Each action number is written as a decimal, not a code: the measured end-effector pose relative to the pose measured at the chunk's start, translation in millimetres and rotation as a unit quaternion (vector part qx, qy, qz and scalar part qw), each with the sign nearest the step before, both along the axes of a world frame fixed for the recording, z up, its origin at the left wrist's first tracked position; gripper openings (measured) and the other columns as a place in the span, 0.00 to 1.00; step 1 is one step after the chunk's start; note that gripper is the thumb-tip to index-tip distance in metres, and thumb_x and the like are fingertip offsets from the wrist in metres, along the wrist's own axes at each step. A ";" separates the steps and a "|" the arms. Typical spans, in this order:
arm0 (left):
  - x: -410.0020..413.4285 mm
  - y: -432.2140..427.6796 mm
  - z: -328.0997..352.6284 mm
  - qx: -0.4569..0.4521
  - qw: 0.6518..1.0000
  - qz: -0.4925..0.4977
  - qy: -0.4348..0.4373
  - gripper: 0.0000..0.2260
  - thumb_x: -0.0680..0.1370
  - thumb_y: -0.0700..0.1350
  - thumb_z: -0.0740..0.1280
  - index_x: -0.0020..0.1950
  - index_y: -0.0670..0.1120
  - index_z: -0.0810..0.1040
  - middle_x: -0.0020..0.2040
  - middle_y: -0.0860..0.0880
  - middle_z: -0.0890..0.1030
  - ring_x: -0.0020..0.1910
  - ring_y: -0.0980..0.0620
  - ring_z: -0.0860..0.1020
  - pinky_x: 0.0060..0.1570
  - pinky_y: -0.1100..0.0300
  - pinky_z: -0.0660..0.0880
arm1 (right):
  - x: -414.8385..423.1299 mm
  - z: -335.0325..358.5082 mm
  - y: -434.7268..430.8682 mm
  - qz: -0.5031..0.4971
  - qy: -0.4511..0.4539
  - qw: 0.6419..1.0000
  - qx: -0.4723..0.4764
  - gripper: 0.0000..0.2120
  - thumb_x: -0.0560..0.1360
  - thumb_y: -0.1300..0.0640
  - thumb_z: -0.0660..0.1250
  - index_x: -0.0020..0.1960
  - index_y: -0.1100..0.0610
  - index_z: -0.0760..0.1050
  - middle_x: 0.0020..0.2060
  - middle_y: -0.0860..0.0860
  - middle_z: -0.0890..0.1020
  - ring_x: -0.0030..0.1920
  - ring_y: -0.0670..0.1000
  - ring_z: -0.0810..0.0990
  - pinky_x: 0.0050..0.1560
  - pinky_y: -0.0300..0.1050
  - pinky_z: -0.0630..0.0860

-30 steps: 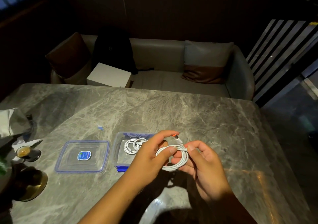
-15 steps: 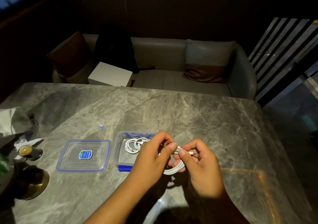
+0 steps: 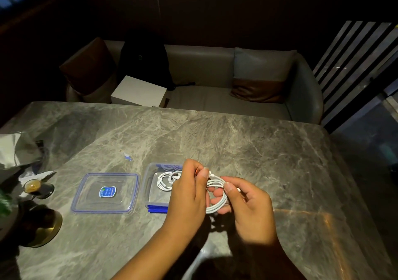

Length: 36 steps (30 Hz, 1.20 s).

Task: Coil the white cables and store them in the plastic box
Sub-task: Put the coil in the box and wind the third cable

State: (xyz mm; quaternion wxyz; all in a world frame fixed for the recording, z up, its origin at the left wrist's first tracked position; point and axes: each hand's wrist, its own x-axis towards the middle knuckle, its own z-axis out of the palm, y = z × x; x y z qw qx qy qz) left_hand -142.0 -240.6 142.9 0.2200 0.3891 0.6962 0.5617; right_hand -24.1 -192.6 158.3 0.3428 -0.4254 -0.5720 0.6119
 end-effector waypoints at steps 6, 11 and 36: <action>-9.2 -0.9 -4.1 -0.009 0.998 -0.060 -0.027 0.10 0.80 0.58 0.58 0.45 0.54 0.68 0.32 0.44 0.75 0.30 0.43 0.74 0.31 0.43 0.72 | 1.8 -2.8 1.1 -0.004 0.013 0.999 -0.038 0.15 0.80 0.64 0.64 0.44 0.50 0.86 0.37 0.54 0.88 0.37 0.53 0.87 0.37 0.44 0.82; -11.1 -5.2 0.3 -0.014 0.990 -0.128 -0.062 0.06 0.81 0.48 0.60 0.46 0.49 0.72 0.34 0.52 0.74 0.31 0.54 0.72 0.34 0.61 0.70 | 7.9 -5.8 6.1 0.002 -0.034 0.999 0.017 0.14 0.80 0.64 0.65 0.47 0.48 0.86 0.39 0.51 0.88 0.37 0.50 0.87 0.38 0.41 0.79; -10.9 -7.6 0.9 -0.081 0.978 -0.138 -0.134 0.05 0.75 0.46 0.69 0.40 0.49 0.77 0.36 0.46 0.84 0.37 0.48 0.82 0.43 0.44 0.77 | 18.3 -24.6 10.4 -0.055 -0.128 0.982 0.127 0.13 0.78 0.60 0.68 0.47 0.41 0.83 0.37 0.45 0.87 0.37 0.46 0.86 0.41 0.50 0.83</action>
